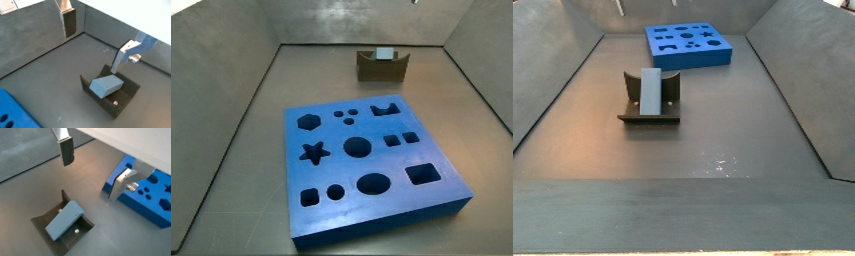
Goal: Pick up the rectangle object. Move up. Place the rectangle object on the fixture. Regrasp the rectangle object. Move to above the board. Insert the rectangle object.
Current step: Regrasp the rectangle object.
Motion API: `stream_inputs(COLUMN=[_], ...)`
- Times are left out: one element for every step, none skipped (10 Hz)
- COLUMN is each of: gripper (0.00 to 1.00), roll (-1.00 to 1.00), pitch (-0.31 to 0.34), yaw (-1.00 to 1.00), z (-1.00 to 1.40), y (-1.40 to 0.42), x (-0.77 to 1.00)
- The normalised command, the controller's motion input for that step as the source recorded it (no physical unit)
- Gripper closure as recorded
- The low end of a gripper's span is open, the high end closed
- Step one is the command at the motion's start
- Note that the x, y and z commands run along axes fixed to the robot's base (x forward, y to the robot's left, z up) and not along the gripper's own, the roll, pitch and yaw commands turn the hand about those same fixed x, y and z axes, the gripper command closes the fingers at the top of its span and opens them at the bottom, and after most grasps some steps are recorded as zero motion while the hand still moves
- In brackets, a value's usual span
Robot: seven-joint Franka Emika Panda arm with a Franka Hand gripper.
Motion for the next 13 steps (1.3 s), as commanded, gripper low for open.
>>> stream_inputs(gripper=[0.00, 0.00, 0.00, 0.00, 0.00, 0.00, 0.00, 0.00, 0.00, 0.00, 0.00, 0.00, 0.00], roll=[1.00, 1.00, 1.00, 1.00, 1.00, 1.00, 1.00, 1.00, 1.00, 1.00, 1.00, 1.00, 1.00], pitch=[-0.071, -0.074, -0.076, -0.078, -0.078, -0.078, -0.076, -0.074, -0.070, -0.064, -0.062, -0.054, -0.046], yaw=[0.02, 0.02, 0.02, 0.02, 0.02, 0.02, 0.02, 0.02, 0.02, 0.02, 0.02, 0.02, 0.02], z=[0.01, 0.01, 0.01, 0.01, 0.01, 0.01, 0.01, 0.01, 0.01, 0.01, 0.01, 0.00, 0.00], y=[-0.02, -0.02, -0.02, -0.02, -0.02, -0.02, -0.02, -0.02, -0.02, -0.02, -0.02, -0.02, -0.02], x=[-0.02, -0.02, -0.02, -0.02, -0.02, -0.02, -0.02, -0.02, -0.01, 0.00, 0.00, 0.01, 0.01])
